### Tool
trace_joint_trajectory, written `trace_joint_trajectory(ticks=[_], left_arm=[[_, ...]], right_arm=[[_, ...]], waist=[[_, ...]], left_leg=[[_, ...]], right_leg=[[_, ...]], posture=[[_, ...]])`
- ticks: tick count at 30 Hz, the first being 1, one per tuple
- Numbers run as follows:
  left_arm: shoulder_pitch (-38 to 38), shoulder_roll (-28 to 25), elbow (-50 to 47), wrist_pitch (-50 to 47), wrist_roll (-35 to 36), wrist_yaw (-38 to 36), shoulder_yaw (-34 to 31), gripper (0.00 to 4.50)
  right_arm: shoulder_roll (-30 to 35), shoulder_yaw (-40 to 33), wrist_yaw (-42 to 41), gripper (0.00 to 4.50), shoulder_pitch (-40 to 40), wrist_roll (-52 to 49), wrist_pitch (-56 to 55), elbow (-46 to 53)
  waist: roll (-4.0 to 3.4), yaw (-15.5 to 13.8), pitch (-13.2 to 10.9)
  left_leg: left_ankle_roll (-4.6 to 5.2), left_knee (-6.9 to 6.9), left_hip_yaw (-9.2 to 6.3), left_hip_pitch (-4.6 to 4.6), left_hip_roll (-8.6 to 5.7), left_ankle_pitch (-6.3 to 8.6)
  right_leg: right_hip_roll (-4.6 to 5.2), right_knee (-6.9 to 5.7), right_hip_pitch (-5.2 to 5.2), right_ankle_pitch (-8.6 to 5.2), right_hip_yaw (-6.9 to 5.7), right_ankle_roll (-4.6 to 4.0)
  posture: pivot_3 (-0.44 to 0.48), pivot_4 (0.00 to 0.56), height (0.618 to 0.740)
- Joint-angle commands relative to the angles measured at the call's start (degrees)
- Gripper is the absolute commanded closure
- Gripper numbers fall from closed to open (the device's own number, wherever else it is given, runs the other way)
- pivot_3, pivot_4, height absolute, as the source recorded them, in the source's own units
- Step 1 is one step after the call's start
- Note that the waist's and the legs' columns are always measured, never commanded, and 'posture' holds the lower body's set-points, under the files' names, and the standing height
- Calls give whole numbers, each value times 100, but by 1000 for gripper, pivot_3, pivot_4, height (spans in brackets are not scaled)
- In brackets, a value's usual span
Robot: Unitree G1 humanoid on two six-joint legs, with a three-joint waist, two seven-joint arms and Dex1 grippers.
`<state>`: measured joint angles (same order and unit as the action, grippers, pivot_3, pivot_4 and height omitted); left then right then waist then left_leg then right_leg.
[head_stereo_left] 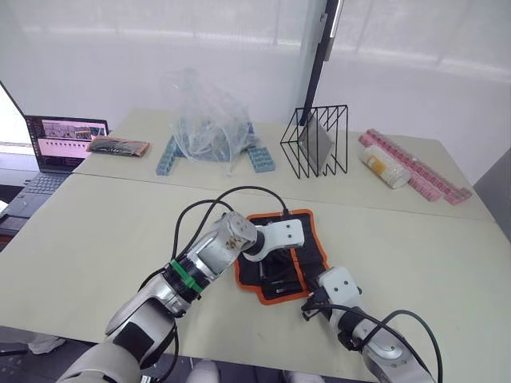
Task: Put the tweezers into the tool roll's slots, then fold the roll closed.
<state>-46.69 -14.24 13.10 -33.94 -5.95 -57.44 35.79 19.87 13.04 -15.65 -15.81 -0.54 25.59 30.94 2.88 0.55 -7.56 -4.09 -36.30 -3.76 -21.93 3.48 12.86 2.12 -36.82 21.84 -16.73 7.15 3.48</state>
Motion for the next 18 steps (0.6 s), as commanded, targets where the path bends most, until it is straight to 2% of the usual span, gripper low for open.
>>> trace_joint_trajectory(ticks=[1, 2, 10, 18], left_arm=[[-81, 185, 440, 300, -244, 321, 49, 4466], [-77, 183, 493, 343, -276, 338, 44, 4466], [-47, 153, 703, 277, -420, 602, -98, 4466], [136, 2, 250, -272, -342, 607, -246, 4466]], right_arm=[[46, 325, -107, 4500, -261, 87, 714, -774], [38, 323, -109, 4500, -262, 95, 722, -768], [16, 307, -132, 4500, -262, 117, 778, -731], [29, 285, -161, 4500, -229, 118, 794, -730]], waist=[[-1, -11, 13], [-2, -12, 17], [-4, 13, 20], [-6, 52, 18]], left_leg=[[0, -4, -7, 10, -4, 0], [0, -6, -12, 19, -10, 0], [2, -12, -56, 57, -51, -1], [4, -12, -65, 56, -55, -3]], right_leg=[[0, 6, 1, -4, 1, -3], [1, 8, -6, -23, 4, -31], [15, 16, -71, -39, 15, -24], [15, 14, -75, -39, 14, -22]], posture=[[0, 150, 720], [0, 150, 720], [0, 150, 720], [0, 150, 720]])
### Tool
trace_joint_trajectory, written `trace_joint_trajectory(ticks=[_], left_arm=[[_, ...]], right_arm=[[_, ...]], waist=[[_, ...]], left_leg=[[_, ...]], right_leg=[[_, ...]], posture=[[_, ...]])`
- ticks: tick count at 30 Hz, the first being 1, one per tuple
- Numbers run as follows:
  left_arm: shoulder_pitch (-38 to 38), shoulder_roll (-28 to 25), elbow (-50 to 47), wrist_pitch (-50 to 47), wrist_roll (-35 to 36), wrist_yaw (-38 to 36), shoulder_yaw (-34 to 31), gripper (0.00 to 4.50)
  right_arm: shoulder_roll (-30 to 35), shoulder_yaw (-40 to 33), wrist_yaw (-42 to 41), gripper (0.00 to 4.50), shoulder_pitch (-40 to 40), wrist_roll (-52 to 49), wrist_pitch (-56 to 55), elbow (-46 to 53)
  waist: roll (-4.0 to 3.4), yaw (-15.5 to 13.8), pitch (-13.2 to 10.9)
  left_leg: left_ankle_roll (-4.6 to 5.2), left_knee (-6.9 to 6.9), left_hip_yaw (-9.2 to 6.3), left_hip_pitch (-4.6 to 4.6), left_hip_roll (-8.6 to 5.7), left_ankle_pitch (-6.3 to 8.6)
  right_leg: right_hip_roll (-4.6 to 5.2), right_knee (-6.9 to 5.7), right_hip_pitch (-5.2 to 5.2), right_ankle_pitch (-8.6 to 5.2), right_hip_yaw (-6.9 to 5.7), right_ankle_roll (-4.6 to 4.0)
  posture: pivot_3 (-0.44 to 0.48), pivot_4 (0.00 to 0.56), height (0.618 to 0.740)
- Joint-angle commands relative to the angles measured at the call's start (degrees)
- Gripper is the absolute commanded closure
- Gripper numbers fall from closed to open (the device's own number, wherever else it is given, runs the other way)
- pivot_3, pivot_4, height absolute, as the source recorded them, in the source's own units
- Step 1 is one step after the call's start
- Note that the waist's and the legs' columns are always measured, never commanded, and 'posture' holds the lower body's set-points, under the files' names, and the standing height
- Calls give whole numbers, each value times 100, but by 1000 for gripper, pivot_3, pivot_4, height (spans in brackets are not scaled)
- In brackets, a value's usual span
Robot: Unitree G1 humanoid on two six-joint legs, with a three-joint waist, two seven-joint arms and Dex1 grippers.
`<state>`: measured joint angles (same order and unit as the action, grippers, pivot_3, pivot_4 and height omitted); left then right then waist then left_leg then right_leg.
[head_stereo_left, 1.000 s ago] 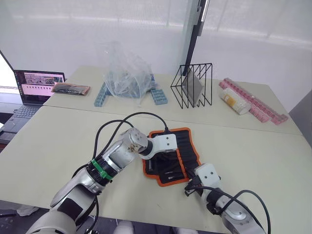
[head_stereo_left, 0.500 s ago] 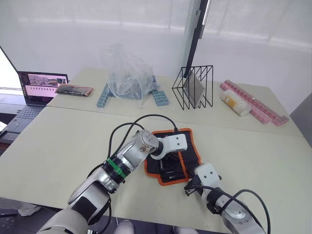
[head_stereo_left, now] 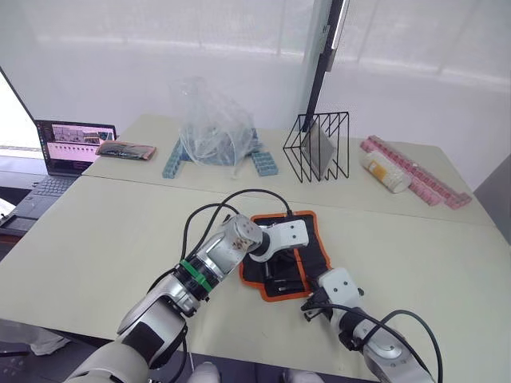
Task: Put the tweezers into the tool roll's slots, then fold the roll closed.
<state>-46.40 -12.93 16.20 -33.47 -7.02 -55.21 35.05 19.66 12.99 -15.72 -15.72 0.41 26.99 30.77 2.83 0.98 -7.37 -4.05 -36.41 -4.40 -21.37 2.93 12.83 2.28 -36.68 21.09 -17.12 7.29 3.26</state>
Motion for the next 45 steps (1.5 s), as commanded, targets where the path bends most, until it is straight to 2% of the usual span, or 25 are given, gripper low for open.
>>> trace_joint_trajectory(ticks=[1, 8, 10, 11, 16, 20, 25, 28, 33, 37, 41, 43, 45], left_arm=[[146, -136, -132, -369, -199, 369, -189, 4466], [274, -79, -391, -404, 61, 366, -480, 4466], [258, -132, -444, -354, 77, 343, -532, 3700], [250, -179, -484, -320, 81, 310, -537, 3518], [235, -437, -817, -258, 217, 164, -651, 1899], [289, -657, -1386, -418, 602, 12, -1016, 1899], [662, -1076, -2308, -674, 1285, -80, -1925, 1899], [1231, -1524, -2850, -648, 1628, -27, -2670, 1899], [2657, -2399, -3086, -119, 1796, 119, -3898, 1899], [3814, -2540, -3295, -93, 2098, 444, -5123, 1899], [5077, -2385, -3430, 300, 2320, 656, -6245, 762], [5459, -2324, -3542, 399, 2452, 688, -6489, 102], [5933, -2159, -3777, 442, 2727, 674, -6831, 22]], right_arm=[[50, 289, -158, 4500, -231, 22, 658, -713], [56, 298, -188, 4500, -172, 26, 690, -726], [62, 302, -194, 4500, -162, 27, 694, -730], [62, 305, -196, 4500, -154, 27, 698, -733], [75, 316, -201, 4500, -125, 15, 691, -756], [89, 325, -195, 4500, -95, 5, 680, -783], [104, 327, -218, 4500, -68, 8, 655, -815], [127, 294, -252, 4500, -38, 4, 625, -860], [172, 246, -323, 4500, 41, 1, 583, -944], [258, 211, -418, 4500, 80, -10, 537, -989], [357, 191, -523, 4500, 153, -11, 500, -1053], [388, 176, -564, 4500, 174, -11, 483, -1079], [428, 160, -633, 4500, 216, -11, 460, -1117]], waist=[[-2, 20, -1], [-7, 70, -6], [-10, 98, -11], [-11, 111, -15], [-29, 149, -38], [-33, 175, -52], [-32, 185, -51], [-37, 217, -57], [-55, 280, -86], [0, 262, -108], [18, 216, -111], [18, 167, -111], [18, 136, -112]], left_leg=[[0, 0, -1, -1, 0, 0], [0, 5, -2, -3, 0, 0], [0, 5, -2, -4, 0, 0], [0, 6, -3, -4, 0, 0], [0, 9, -5, -16, 0, 0], [7, 9, -8, -41, -1, -7], [7, 29, -9, -36, 0, -8], [7, 41, -8, -30, 2, -8], [8, 55, -12, -13, 5, -8], [6, 57, -14, -1, 7, -7], [-2, 56, -10, 1, 4, -2], [-15, 57, -9, 1, 12, 6], [-42, 59, -12, -1, 17, 22]], right_leg=[[0, 0, 1, 0, 0, 0], [0, 0, 5, -2, -1, 2], [0, -1, 7, -2, -1, 2], [0, -1, 7, -2, -2, 2], [0, -1, 9, -2, -2, 2], [-1, -10, 17, 0, -3, 4], [-2, -5, 17, -1, -4, 5], [-2, -5, 18, 2, -3, 12], [-3, -7, 17, -11, -7, -10], [8, 1, 27, -17, -16, -17], [32, 11, 22, -18, -21, -19], [34, 22, 24, -19, -24, -21], [33, 36, 24, -20, -31, -22]], posture=[[0, 150, 720], [0, 150, 720], [0, 150, 720], [0, 150, 720], [0, 150, 720], [0, 150, 720], [0, 150, 720], [0, 150, 720], [0, 150, 720], [0, 150, 720], [0, 150, 720], [0, 150, 720], [0, 150, 720]])
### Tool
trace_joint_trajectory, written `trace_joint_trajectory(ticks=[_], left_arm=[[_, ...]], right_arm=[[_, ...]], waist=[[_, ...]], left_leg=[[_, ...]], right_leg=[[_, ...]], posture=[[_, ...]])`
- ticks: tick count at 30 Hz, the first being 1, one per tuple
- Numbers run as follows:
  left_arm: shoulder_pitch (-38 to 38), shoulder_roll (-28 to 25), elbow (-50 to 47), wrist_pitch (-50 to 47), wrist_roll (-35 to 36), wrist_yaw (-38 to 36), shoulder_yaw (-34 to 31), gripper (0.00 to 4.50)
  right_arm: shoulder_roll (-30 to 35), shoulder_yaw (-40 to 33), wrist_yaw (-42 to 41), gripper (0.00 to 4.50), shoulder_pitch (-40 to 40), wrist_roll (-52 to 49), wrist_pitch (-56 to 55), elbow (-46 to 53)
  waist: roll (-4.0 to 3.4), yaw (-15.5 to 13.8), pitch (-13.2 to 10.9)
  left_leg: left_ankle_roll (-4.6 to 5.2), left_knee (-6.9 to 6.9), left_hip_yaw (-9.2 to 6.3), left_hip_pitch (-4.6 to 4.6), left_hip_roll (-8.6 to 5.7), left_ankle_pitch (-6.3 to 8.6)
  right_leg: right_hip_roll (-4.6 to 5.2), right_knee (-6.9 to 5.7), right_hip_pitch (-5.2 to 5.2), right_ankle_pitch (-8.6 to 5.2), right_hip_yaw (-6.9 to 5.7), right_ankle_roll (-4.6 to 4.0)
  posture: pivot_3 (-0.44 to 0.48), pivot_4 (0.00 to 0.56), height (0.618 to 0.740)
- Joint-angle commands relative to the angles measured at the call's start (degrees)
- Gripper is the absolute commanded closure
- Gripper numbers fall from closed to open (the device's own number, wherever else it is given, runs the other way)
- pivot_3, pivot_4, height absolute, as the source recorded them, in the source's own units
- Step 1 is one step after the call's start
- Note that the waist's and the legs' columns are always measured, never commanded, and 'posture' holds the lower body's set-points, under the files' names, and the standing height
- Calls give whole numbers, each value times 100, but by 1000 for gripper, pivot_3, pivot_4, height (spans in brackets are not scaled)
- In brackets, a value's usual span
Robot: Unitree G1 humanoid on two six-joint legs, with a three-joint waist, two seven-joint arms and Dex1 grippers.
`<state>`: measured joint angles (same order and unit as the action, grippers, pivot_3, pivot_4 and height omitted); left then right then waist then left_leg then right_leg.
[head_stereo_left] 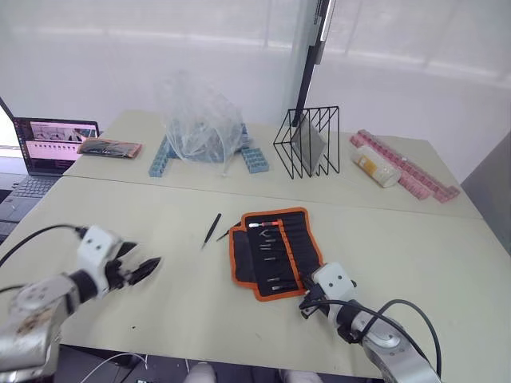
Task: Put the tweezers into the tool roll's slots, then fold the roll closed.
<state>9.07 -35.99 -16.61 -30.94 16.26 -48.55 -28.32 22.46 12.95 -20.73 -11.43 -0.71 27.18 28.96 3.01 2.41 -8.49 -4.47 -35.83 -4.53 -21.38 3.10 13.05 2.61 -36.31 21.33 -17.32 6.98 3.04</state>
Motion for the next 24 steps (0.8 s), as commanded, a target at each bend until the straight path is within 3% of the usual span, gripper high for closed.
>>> trace_joint_trajectory(ticks=[1, 5, 12, 19, 24], left_arm=[[570, 226, -589, 209, 530, 14, -639, 22], [1419, 429, -811, 478, 734, -42, -1089, 22], [2138, 622, -1091, 712, 1003, 86, -1303, 22], [2179, 536, -1108, 819, 1024, 186, -1095, 22], [1642, 372, -1044, 725, 695, 550, -383, 22]], right_arm=[[170, 164, -163, 4500, -194, 101, 427, -957], [227, 158, -258, 4500, -120, 100, 386, -1045], [267, 143, -381, 4500, -37, 100, 362, -1122], [257, 151, -428, 4500, -1, 117, 366, -1148], [238, 140, -424, 4500, 20, 127, 393, -1137]], waist=[[0, -10, 0], [0, 1, 0], [0, -17, 2], [1, 0, 2], [2, -8, 2]], left_leg=[[-5, 1, 4, -2, 10, 3], [-25, 0, 28, -8, 41, 15], [-33, 0, 54, -43, 63, 20], [-31, -2, 104, -55, 78, 19], [-31, -2, 114, -51, 77, 19]], right_leg=[[1, 17, 0, 0, -3, -1], [1, 39, 0, -1, -6, -2], [0, 39, 56, -2, -9, -9], [-2, 34, 91, 3, -7, -16], [-3, 34, 93, 3, -1, -16]], posture=[[0, 150, 720], [0, 150, 720], [0, 150, 720], [0, 150, 720], [0, 150, 720]])
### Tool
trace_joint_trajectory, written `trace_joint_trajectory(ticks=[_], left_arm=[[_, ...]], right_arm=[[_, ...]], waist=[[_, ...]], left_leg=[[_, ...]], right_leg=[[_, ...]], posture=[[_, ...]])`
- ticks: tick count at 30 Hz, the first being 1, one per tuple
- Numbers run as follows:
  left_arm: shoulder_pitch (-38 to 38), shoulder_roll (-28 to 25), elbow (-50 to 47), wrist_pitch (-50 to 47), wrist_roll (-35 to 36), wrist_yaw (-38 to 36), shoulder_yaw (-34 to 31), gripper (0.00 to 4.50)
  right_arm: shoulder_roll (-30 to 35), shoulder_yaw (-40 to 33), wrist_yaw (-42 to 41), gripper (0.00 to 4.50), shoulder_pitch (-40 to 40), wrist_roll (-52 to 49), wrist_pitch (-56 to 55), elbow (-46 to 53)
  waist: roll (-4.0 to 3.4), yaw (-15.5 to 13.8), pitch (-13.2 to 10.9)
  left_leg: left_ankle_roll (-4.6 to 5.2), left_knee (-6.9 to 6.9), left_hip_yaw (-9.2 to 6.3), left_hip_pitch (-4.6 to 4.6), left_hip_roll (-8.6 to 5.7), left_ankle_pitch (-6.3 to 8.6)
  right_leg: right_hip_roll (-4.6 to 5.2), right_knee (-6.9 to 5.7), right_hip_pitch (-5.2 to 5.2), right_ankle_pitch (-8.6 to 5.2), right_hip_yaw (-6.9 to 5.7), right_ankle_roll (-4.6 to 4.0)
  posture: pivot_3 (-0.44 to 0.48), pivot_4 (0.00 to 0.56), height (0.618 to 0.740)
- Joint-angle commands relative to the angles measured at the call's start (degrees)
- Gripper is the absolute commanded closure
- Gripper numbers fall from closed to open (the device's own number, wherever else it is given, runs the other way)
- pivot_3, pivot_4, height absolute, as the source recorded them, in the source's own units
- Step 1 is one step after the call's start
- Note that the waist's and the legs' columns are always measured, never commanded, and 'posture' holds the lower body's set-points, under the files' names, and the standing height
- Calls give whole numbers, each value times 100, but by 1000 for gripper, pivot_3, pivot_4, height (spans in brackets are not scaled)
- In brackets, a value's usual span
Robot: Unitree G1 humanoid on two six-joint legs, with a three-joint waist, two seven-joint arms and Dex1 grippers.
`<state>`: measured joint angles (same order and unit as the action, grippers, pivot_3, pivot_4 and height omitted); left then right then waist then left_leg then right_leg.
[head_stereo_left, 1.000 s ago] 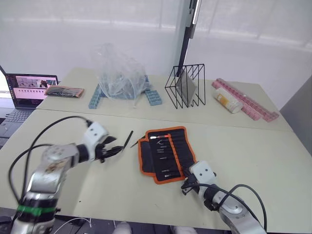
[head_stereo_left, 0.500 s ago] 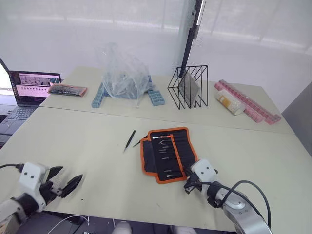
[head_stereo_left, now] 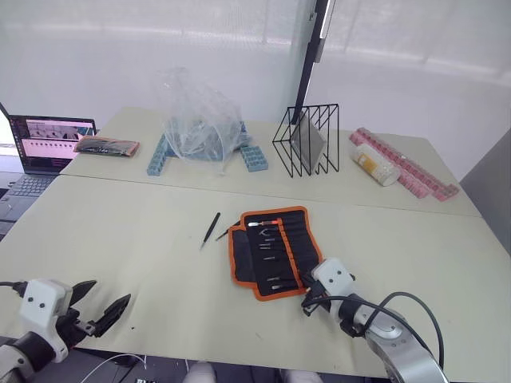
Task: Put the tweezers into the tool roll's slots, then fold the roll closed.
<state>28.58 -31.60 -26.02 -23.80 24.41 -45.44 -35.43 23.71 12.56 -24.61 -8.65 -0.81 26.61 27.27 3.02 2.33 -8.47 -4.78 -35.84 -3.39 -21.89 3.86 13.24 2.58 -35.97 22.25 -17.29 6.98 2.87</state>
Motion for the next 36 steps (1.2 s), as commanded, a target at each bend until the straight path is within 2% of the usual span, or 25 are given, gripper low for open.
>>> trace_joint_trajectory(ticks=[1, 6, 8, 12, 20, 28, 31, 36], left_arm=[[-500, -73, -116, -74, -171, 367, 525, 22], [-1546, 17, 11, -460, -604, 1061, 1571, 22], [-1955, 96, 90, -628, -782, 1335, 1975, 22], [-2707, 298, 301, -970, -1113, 1805, 2679, 22], [-3508, 600, 894, -1374, -1570, 2362, 3352, 22], [-4221, 910, 1815, -1386, -1754, 2537, 3651, 22], [-4306, 947, 1972, -1350, -1756, 2457, 3735, 830], [-4233, 944, 2027, -1301, -1737, 2300, 3877, 2505]], right_arm=[[106, 179, -30, 4500, -252, 139, 456, -965], [66, 172, 24, 4500, -233, 145, 489, -939], [57, 172, 41, 4500, -234, 151, 498, -926], [44, 140, 80, 4500, -242, 162, 512, -902], [16, 98, 174, 4500, -246, 146, 530, -869], [8, 99, 215, 4500, -227, 131, 528, -890], [4, 99, 233, 4500, -231, 124, 526, -884], [-14, 101, 262, 4500, -245, 126, 512, -888]], waist=[[1, -2, 0], [3, 3, 2], [3, 11, 3], [9, 11, 7], [11, 2, 8], [7, -44, 13], [3, -48, 22], [-2, -45, 27]], left_leg=[[0, -1, 1, 0, 1, 0], [2, -5, 5, 3, 0, -2], [43, -5, 7, 7, -2, -27], [56, -4, 6, 11, -4, -34], [57, -4, 5, 11, -9, -35], [62, -8, 2, 15, -16, -39], [62, -9, 1, 17, -19, -39], [62, -8, 1, 20, -20, -39]], right_leg=[[-1, 0, 0, 0, 0, 0], [-8, -3, -4, 2, 3, 3], [-12, -9, -8, 9, 4, 6], [-17, -15, -11, 37, 5, 12], [-18, -15, -11, 57, 5, 19], [-17, -15, -21, 60, 7, 23], [-17, -15, -24, 65, 10, 33], [-17, -15, -25, 68, 11, 35]], posture=[[0, 150, 720], [0, 150, 720], [0, 150, 720], [0, 150, 720], [0, 150, 720], [0, 150, 720], [0, 150, 720], [0, 150, 720]])
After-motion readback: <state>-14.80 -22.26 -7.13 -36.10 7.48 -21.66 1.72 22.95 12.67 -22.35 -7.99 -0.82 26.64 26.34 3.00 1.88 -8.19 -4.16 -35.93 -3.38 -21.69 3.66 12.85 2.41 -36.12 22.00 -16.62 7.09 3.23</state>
